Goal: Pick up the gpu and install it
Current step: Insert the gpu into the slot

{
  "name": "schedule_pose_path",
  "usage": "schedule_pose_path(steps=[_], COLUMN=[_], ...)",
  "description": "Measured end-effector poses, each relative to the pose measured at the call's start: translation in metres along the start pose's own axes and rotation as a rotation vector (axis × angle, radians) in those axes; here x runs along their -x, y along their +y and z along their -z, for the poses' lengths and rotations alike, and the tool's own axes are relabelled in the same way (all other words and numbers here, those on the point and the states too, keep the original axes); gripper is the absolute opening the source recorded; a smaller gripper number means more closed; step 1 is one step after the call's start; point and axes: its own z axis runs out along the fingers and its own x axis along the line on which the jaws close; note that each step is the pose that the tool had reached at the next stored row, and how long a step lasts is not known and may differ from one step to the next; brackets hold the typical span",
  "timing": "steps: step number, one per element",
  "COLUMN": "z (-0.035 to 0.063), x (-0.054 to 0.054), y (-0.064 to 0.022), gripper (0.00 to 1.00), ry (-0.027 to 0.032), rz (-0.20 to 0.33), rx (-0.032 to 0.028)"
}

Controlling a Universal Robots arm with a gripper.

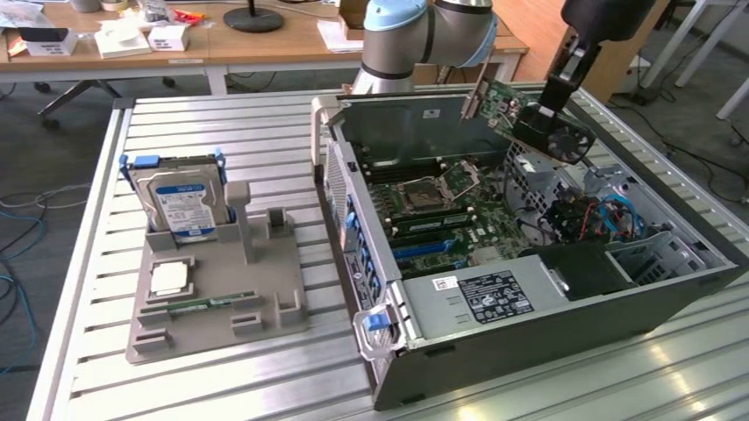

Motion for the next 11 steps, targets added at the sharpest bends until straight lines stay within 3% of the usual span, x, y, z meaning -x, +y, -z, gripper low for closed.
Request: schedule_pose_path(steps=[11], z=[-0.001], x=[0.0], y=[-0.0001], gripper=[0.26], ry=[0.0085], rz=[0.199], rx=[0.0049])
